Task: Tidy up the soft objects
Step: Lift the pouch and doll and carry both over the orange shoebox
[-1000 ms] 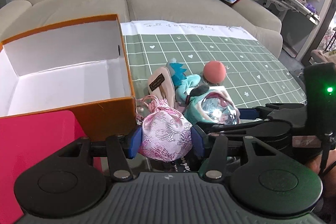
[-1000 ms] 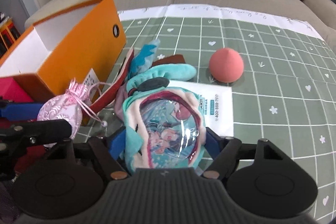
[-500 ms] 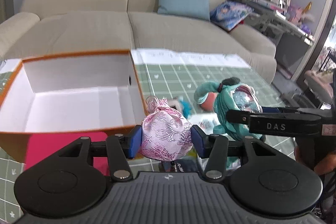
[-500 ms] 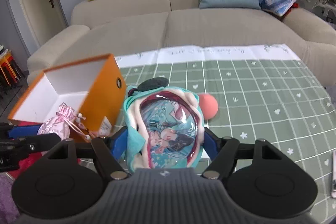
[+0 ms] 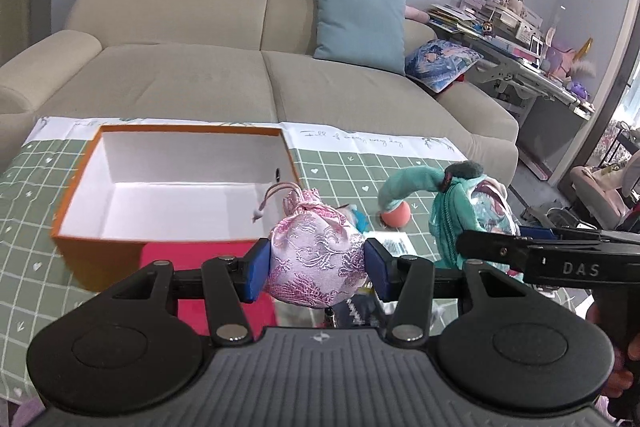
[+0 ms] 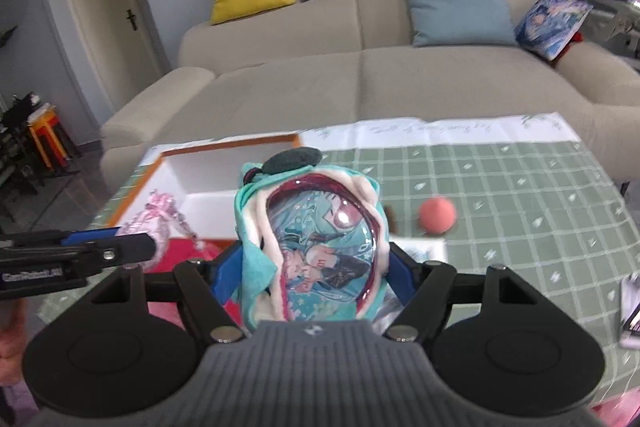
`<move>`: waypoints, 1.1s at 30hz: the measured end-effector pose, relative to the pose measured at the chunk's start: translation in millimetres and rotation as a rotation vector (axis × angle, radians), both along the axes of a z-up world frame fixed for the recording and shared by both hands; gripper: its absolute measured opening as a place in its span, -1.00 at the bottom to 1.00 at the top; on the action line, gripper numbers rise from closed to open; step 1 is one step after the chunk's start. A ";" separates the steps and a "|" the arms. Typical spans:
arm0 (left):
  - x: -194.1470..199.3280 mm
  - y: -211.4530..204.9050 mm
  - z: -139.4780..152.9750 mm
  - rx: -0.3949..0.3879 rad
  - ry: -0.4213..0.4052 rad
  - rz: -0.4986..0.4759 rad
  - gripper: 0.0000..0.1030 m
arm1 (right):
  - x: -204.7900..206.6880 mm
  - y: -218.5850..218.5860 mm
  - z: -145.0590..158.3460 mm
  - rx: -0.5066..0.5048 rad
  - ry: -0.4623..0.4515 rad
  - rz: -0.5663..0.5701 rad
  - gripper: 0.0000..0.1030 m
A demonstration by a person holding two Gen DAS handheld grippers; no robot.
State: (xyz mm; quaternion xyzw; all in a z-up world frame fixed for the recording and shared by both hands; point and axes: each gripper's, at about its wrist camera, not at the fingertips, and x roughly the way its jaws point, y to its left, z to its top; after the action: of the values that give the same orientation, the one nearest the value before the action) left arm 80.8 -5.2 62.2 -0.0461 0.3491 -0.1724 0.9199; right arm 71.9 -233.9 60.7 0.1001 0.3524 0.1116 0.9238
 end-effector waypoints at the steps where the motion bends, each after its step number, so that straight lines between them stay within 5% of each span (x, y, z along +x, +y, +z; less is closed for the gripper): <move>1: -4.9 3.8 1.2 0.001 0.001 0.003 0.12 | -4.9 5.6 1.3 0.012 0.007 0.013 0.41; 16: -33.1 48.2 -14.7 0.038 0.104 0.068 0.12 | -28.2 79.2 -23.9 0.026 0.173 0.181 0.41; 33: 22.0 87.0 14.4 0.116 0.000 0.125 0.12 | 50.9 122.5 6.3 -0.010 0.074 0.221 0.41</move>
State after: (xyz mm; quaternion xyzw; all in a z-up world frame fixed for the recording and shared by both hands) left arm 102.8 81.7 76.6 -0.0146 0.3550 -0.0939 0.9300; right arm 122.7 -111.4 67.1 0.0602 0.3955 0.2076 0.8927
